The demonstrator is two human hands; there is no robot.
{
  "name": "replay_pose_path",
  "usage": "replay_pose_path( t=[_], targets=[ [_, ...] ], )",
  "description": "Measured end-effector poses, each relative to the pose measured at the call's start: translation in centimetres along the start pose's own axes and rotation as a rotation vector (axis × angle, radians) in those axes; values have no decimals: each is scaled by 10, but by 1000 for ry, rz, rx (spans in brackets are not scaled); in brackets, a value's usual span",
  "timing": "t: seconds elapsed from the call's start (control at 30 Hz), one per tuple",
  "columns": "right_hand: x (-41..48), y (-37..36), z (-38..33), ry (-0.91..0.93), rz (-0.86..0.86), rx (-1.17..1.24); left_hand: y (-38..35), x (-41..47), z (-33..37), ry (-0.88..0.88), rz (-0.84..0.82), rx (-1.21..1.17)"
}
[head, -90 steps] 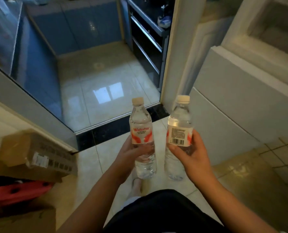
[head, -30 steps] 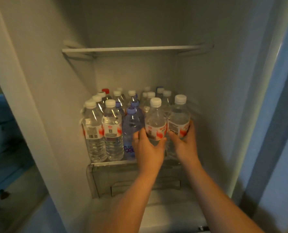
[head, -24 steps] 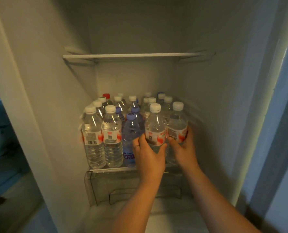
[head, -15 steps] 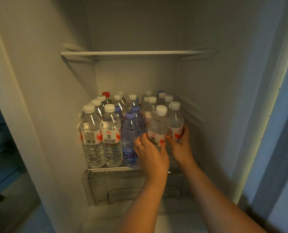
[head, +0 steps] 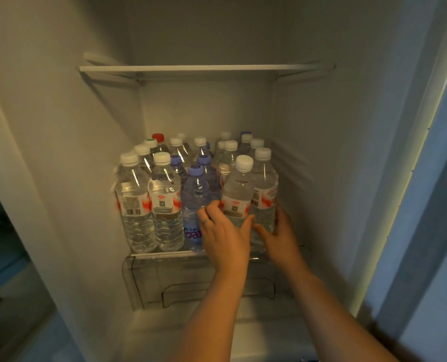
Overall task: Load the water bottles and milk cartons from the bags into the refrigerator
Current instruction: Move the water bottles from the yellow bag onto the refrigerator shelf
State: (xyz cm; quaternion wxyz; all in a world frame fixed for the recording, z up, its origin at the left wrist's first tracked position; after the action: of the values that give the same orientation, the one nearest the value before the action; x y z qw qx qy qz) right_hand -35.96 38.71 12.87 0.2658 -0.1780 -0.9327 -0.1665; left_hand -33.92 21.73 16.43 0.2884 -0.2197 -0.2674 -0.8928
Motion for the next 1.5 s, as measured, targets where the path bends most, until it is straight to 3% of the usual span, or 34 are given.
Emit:
replay_pose_path(
  t=[0.27, 0.47, 0.63, 0.87, 1.0, 1.17, 1.3, 1.4, 1.5],
  targets=[
    [-3, -4, -2, -23, -25, -41, 8, 4, -14, -12, -30, -94],
    [-8, -9, 11, -118, -18, -81, -8, -5, -27, -155, -98, -63],
    [-9, -13, 8, -134, 0, -167, -23, -17, -45, -126, -184, -79],
    [-18, -11, -3, -64, 30, -267, -20, -24, -53, -151, -223, -139],
    [-41, -12, -6, -34, 113, -442, -7, -39, -66, -247, -218, -27],
    [-79, -21, -7, -112, -11, -695, 25, -75, -91, -185, -287, 332],
    [-117, -32, -7, -206, -316, -827, 45, -102, -120, -26, -497, 575],
    [-148, -36, -22, -181, -457, -794, 70, -120, -132, 43, -535, 612],
    [-182, -30, -50, -46, -480, -772, 104, -145, -133, -8, -498, 599]
  ],
)
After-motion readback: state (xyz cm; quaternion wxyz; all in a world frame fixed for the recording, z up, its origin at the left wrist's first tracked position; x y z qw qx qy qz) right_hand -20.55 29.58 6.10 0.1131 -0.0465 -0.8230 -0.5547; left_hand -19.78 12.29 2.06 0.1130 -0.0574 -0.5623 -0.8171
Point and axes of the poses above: each hand's wrist, its own x-axis towards the middle knuckle, its own y-axis out of the back of the hand, z = x × y, the point moved 8 cm from there along x, towards the middle knuckle, and after that the axes turned 4 degrees about y, right-handed, at the moved point
